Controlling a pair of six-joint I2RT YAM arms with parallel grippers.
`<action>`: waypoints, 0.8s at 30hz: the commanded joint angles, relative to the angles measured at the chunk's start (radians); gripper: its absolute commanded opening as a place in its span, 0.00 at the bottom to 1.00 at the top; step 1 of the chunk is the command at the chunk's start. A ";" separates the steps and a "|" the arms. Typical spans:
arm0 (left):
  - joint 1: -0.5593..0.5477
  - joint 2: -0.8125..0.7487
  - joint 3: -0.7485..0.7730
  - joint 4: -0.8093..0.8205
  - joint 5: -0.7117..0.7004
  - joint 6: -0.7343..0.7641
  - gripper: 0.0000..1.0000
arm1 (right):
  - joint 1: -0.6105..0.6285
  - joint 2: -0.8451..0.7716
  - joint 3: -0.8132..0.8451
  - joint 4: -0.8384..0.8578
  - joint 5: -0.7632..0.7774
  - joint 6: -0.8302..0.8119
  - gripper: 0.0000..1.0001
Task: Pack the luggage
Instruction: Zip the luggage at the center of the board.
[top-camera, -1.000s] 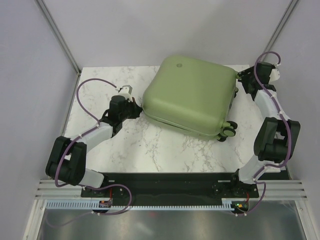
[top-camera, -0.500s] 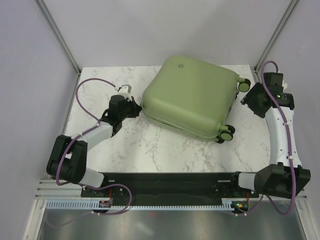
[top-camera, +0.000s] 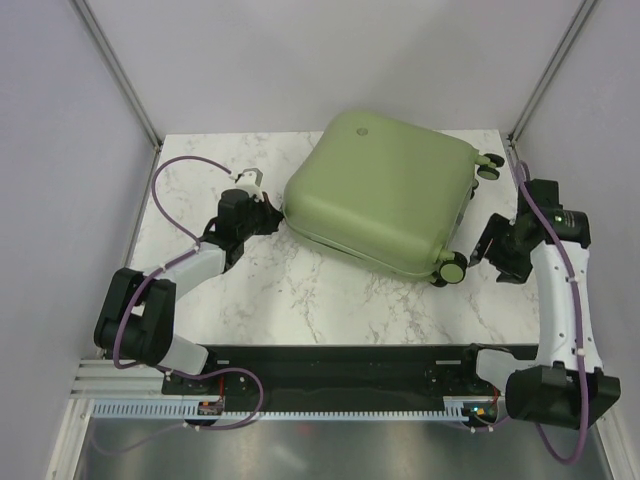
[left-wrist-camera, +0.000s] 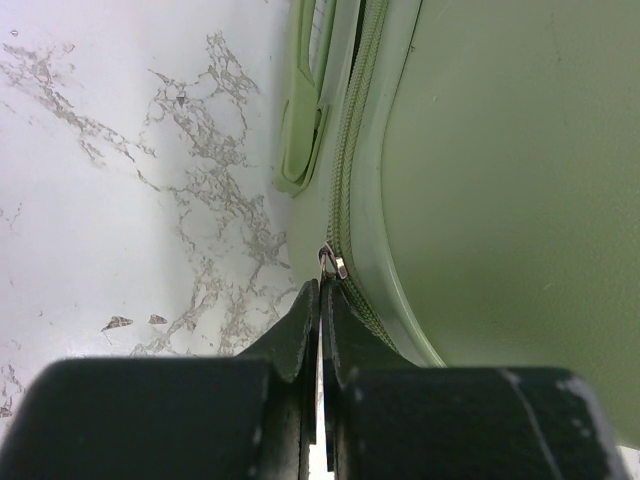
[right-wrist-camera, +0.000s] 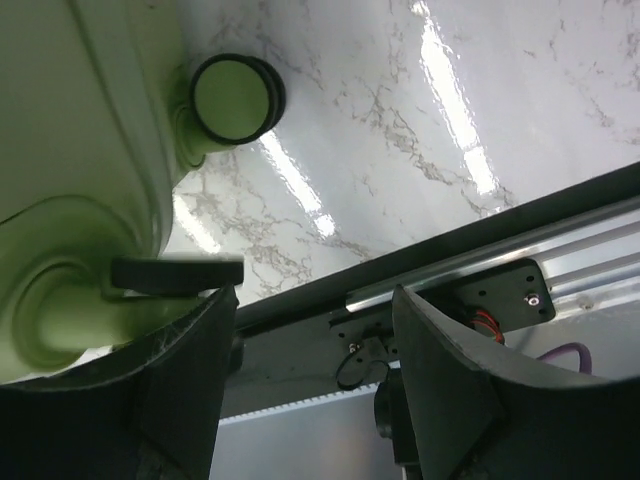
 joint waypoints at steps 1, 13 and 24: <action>0.006 0.036 0.024 -0.004 -0.025 0.032 0.02 | 0.000 -0.065 0.131 -0.141 -0.027 -0.067 0.71; 0.006 0.026 0.015 -0.006 -0.025 0.029 0.02 | 0.015 -0.138 0.101 -0.040 -0.243 -0.170 0.67; 0.007 0.028 0.005 -0.006 -0.022 0.017 0.02 | 0.127 -0.244 -0.077 0.076 -0.257 -0.259 0.69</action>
